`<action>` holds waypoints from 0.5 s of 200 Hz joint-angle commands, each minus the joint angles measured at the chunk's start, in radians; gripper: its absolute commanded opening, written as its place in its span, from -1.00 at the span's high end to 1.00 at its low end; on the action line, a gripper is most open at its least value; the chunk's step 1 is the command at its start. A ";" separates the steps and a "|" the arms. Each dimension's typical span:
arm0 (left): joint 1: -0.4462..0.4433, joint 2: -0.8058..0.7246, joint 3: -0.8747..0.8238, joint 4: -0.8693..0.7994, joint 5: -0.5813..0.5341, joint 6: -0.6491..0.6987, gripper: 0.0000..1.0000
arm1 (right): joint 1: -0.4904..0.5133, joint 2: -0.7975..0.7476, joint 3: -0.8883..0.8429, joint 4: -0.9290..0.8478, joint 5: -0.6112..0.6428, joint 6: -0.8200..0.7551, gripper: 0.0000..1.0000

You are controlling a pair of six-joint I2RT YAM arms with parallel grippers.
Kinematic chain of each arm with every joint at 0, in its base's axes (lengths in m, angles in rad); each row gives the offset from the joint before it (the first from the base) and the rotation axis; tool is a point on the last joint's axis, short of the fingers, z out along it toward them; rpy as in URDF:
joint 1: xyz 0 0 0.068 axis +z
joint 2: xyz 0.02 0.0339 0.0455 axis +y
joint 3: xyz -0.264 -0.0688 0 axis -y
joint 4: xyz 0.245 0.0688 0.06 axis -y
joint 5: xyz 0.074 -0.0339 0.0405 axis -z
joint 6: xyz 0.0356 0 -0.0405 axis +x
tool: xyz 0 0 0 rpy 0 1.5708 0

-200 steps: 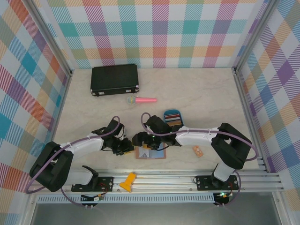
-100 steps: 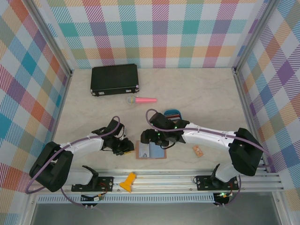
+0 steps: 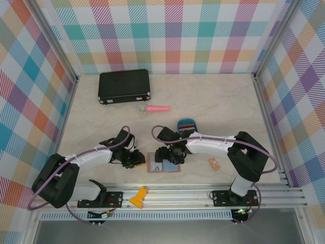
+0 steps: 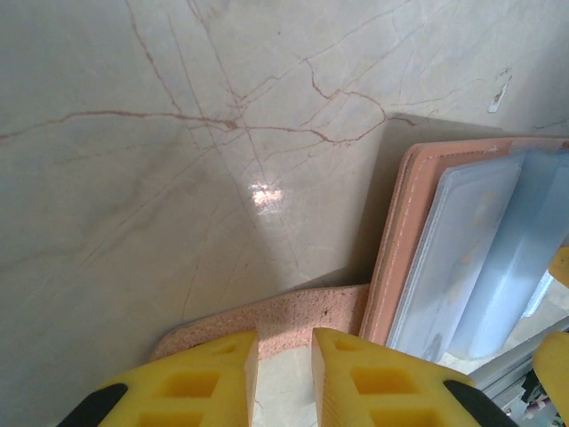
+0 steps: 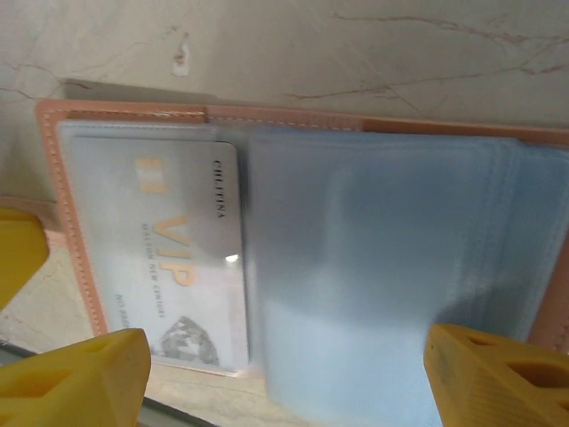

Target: Put the credit cards into the card holder

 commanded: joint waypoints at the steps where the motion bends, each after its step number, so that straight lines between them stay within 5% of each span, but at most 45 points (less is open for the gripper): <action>1: 0.008 0.021 -0.034 -0.103 -0.059 -0.007 0.51 | 0.001 0.004 0.029 -0.016 -0.014 -0.015 -0.61; 100: 0.008 0.027 -0.034 -0.098 -0.053 -0.007 0.51 | 0.019 0.031 0.061 -0.081 0.032 -0.023 -0.61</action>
